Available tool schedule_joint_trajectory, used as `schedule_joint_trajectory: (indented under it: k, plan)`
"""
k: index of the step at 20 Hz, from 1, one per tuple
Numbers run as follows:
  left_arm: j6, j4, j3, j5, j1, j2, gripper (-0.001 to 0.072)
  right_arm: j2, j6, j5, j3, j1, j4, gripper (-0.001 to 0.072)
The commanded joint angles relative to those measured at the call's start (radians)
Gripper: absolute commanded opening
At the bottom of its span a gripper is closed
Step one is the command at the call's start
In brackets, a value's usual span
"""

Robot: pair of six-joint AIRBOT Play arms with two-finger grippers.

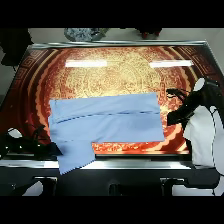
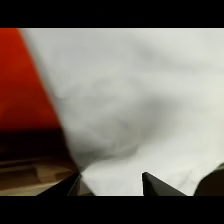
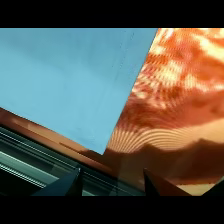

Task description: Fold the shirts.

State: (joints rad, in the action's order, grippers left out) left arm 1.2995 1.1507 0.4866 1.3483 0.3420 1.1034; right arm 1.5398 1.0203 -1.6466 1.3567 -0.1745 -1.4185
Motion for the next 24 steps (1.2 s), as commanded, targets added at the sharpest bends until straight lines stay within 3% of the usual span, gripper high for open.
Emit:
schedule_joint_trajectory:
  k: [1,3,4,5,6,7,8,14,20,21,22,23,24]
  plan:
    - [0.014,0.003,-0.062,-0.082,-0.024,0.000,0.0436,-0.009,0.000,0.000,-0.047,-0.001,-0.009,0.0492]
    - [0.055,-0.003,-0.061,-0.130,-0.024,-0.001,0.0308,-0.029,0.013,0.033,-0.103,-0.001,-0.042,0.0494]
    - [0.062,-0.011,-0.061,-0.140,-0.025,-0.001,0.0305,-0.040,0.016,0.052,-0.130,-0.001,-0.047,0.0496]
    - [0.062,-0.016,-0.061,-0.142,-0.026,-0.001,0.0233,-0.051,0.016,0.073,-0.160,-0.001,-0.044,0.0502]
    - [0.061,-0.016,-0.061,-0.139,-0.026,-0.001,0.0092,-0.056,0.015,0.090,-0.188,-0.001,-0.032,0.0508]
    - [0.061,-0.016,-0.061,-0.137,-0.026,-0.001,0.0034,-0.055,0.015,0.106,-0.215,-0.001,-0.023,0.0536]
    - [0.061,-0.018,-0.061,-0.137,-0.026,-0.001,0.0034,-0.055,0.015,0.128,-0.246,-0.001,-0.021,0.0570]
    - [0.061,-0.018,-0.061,-0.137,-0.026,-0.003,0.0034,-0.055,0.023,0.262,-0.383,-0.001,0.105,0.0567]
    - [0.061,-0.026,-0.061,-0.143,-0.026,-0.003,0.0034,-0.055,0.106,0.370,-0.447,-0.001,0.151,0.0538]
    - [0.061,-0.026,-0.061,-0.145,-0.026,-0.003,0.0034,-0.051,0.116,0.370,-0.452,-0.001,0.151,0.0482]
    - [0.061,-0.026,-0.061,-0.145,-0.026,-0.003,0.0034,-0.048,0.121,0.370,-0.454,-0.001,0.151,0.0377]
    - [0.056,-0.026,-0.061,-0.145,-0.026,-0.003,0.0034,-0.048,0.124,0.370,-0.453,-0.001,0.151,0.0240]
    - [0.049,-0.026,-0.058,-0.145,-0.025,-0.003,0.0034,-0.048,0.126,0.368,-0.453,-0.001,0.151,0.0043]
